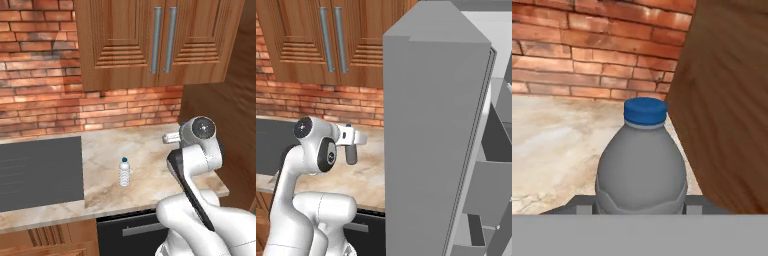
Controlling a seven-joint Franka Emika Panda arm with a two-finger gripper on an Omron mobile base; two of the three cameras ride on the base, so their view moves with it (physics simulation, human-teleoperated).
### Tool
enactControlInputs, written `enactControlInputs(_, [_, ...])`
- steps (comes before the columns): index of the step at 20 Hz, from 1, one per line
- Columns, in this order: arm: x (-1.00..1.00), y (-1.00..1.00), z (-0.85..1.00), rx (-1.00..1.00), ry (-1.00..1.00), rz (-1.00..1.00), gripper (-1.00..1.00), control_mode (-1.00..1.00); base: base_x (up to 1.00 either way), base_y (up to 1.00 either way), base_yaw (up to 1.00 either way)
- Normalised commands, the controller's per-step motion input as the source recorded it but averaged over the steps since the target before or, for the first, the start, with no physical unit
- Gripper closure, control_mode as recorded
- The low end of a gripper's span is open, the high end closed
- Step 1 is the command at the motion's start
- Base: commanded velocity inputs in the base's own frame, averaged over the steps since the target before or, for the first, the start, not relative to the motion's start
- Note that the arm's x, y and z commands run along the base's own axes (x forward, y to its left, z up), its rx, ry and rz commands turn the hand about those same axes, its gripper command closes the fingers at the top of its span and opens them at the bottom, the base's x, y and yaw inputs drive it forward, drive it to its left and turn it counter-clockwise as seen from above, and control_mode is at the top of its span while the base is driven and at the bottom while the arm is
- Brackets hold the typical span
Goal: Take the bottled waters from the counter and place them in the freezer to freeze. Close the freezer door after placing the bottles.
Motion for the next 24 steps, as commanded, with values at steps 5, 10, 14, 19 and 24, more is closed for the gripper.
enactControlInputs(5, [-0.49,0.33,0.01,0.02,-0.06,0.31,1.00,-1.00,0.00,0.00,0.00])
enactControlInputs(10, [-0.50,0.21,0.24,0.20,-0.36,0.01,1.00,-1.00,0.00,0.00,0.00])
enactControlInputs(14, [-0.36,0.06,0.50,0.08,-0.30,-0.04,1.00,-1.00,0.00,0.00,0.00])
enactControlInputs(19, [-0.40,0.00,0.10,0.02,-0.24,-0.08,1.00,-1.00,0.00,0.00,0.00])
enactControlInputs(24, [-0.38,0.00,0.00,0.00,-0.22,-0.04,1.00,-1.00,0.00,0.00,0.00])
